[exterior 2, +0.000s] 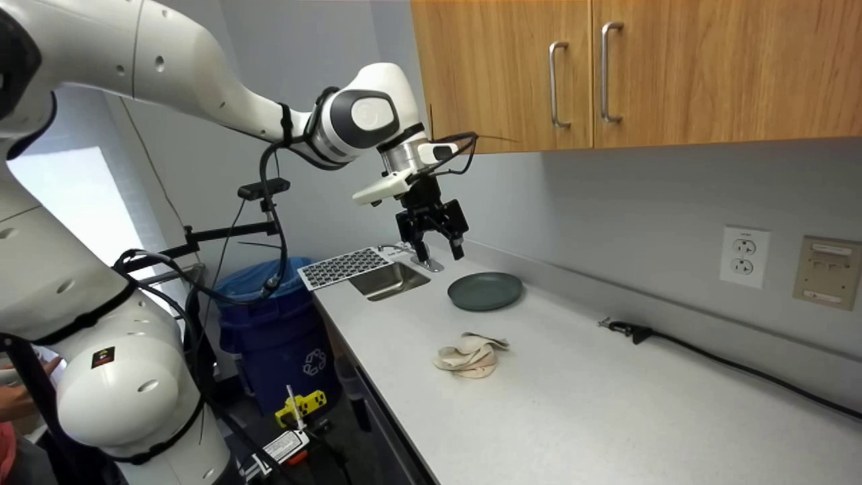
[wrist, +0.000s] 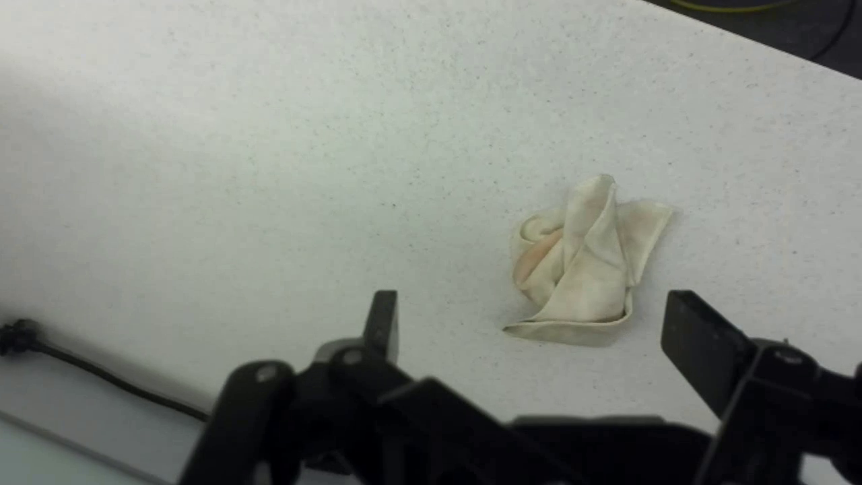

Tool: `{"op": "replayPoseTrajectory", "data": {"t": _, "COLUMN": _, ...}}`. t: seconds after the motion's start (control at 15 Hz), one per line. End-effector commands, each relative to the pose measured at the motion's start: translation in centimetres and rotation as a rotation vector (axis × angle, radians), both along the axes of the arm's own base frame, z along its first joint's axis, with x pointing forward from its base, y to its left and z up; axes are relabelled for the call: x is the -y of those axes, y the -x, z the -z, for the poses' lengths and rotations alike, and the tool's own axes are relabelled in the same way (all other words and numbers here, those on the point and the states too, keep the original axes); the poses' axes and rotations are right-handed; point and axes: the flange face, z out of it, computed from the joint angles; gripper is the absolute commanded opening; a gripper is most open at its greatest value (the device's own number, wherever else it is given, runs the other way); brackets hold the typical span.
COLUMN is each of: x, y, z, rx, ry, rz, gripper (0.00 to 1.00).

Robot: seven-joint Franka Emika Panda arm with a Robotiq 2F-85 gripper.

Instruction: Spread the kitchen towel

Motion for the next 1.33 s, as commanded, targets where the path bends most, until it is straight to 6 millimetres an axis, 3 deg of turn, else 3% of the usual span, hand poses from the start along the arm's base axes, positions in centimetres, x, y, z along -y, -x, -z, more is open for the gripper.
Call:
{"op": "replayPoseTrajectory", "data": {"t": 0.0, "x": -1.8, "y": -3.1, "z": 4.4, "rx": -0.006, "ry": -0.085, "rz": -0.065, "gripper": 1.0}}
{"op": "replayPoseTrajectory", "data": {"t": 0.33, "x": -2.5, "y": -5.5, "z": 10.5, "rx": -0.064, "ry": -0.181, "rz": -0.135, "gripper": 1.0}}
{"op": "replayPoseTrajectory", "data": {"t": 0.67, "x": -3.5, "y": -5.3, "z": 15.1, "rx": -0.175, "ry": -0.236, "rz": -0.189, "gripper": 1.0}}
{"op": "replayPoseTrajectory", "data": {"t": 0.73, "x": -3.0, "y": -4.7, "z": 14.3, "rx": -0.152, "ry": -0.205, "rz": -0.157, "gripper": 1.0}}
{"op": "replayPoseTrajectory", "data": {"t": 0.87, "x": -3.2, "y": -4.7, "z": 15.0, "rx": -0.167, "ry": -0.206, "rz": -0.158, "gripper": 1.0}}
{"op": "replayPoseTrajectory", "data": {"t": 1.13, "x": -2.9, "y": -4.8, "z": 14.4, "rx": -0.151, "ry": -0.202, "rz": -0.164, "gripper": 1.0}}
{"op": "replayPoseTrajectory", "data": {"t": 1.27, "x": -2.7, "y": -5.4, "z": 15.4, "rx": -0.177, "ry": -0.225, "rz": -0.157, "gripper": 1.0}}
